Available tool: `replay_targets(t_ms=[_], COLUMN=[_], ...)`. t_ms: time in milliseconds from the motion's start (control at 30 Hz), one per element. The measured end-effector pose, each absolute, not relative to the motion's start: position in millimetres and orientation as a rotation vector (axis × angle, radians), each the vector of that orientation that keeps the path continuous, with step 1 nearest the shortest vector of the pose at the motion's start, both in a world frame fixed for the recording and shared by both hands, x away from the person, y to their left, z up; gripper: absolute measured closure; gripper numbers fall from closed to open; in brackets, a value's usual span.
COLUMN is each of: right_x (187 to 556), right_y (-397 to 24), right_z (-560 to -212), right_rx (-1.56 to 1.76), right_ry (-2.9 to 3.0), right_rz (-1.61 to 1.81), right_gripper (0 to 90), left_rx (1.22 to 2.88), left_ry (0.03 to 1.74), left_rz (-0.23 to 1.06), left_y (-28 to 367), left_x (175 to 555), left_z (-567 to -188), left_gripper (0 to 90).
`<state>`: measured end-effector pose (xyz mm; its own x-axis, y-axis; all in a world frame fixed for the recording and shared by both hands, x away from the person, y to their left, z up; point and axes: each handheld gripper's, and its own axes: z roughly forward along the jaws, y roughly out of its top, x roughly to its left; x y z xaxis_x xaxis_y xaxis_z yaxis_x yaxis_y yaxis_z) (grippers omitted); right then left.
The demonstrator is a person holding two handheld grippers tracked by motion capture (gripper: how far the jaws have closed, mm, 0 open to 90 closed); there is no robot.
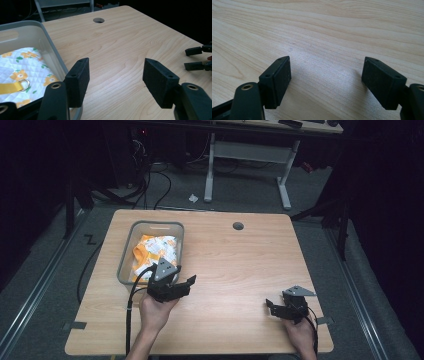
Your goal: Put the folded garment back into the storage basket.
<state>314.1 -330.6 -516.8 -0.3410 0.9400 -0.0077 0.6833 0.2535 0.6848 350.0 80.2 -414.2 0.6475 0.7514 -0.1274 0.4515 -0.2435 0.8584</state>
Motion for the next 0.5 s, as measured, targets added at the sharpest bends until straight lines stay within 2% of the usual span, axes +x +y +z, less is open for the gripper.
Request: replay_targets(t_ms=[500], right_x=[314.1], right_y=[-330.6], right_z=[-516.8], right_rx=[1.477], right_ry=[2.114], right_rz=[0.831], right_gripper=[23.9], left_rx=[1.917], left_ry=[0.934], left_rz=[0.313], left_y=[63.9], left_x=[343.5], left_z=[-430.7], left_gripper=[38.7])
